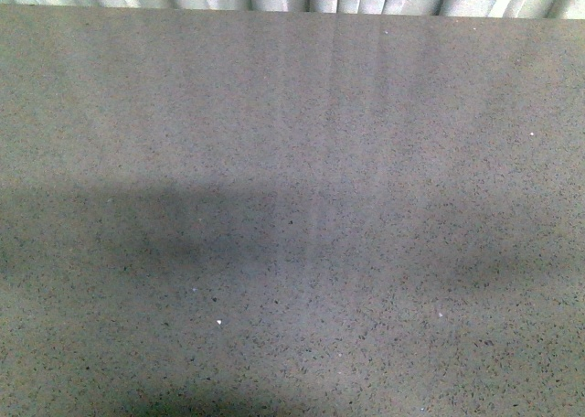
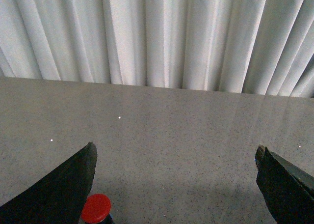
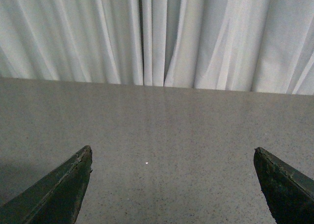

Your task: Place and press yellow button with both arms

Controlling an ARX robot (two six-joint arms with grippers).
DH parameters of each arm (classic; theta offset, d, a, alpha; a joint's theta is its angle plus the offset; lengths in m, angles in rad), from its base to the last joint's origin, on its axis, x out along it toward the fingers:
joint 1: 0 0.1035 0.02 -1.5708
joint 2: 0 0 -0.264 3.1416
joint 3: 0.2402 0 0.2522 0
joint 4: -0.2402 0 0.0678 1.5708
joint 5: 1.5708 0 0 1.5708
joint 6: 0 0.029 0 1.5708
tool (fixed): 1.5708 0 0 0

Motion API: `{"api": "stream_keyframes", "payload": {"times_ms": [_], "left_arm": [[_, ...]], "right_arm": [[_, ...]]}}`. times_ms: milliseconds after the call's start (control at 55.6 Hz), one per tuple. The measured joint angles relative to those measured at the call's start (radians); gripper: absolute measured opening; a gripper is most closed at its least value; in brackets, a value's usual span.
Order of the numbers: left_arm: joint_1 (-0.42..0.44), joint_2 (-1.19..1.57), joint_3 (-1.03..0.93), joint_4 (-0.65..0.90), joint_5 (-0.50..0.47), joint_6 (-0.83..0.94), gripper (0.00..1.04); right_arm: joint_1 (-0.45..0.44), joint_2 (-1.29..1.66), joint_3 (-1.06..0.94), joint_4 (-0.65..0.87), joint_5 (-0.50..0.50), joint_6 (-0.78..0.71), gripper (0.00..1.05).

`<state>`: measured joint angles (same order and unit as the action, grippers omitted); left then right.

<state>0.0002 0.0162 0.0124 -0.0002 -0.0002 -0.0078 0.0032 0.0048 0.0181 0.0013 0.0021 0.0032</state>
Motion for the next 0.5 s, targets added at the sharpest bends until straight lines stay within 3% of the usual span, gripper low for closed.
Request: {"api": "stream_keyframes", "payload": {"times_ms": [162,216,252,359,503], "left_arm": [[0.001,0.016,0.008,-0.027,0.011,-0.010,0.96],[-0.035,0.181,0.134,-0.280,0.024,-0.095,0.96],[-0.056,0.279,0.182,-0.316,0.009,-0.113,0.96],[-0.032,0.489,0.247,-0.185,-0.019,-0.110,0.96],[0.122,0.750,0.282,0.082,-0.009,-0.108,0.96]], "right_arm": [[0.000,0.000,0.000,0.000,0.000,0.000,0.96],[0.000,0.000,0.000,0.000,0.000,0.000,0.96],[0.000,0.000,0.000,0.000,0.000,0.000,0.96],[0.000,0.000,0.000,0.000,0.000,0.000,0.96],[0.000,0.000,0.000,0.000,0.000,0.000,0.96]]}}
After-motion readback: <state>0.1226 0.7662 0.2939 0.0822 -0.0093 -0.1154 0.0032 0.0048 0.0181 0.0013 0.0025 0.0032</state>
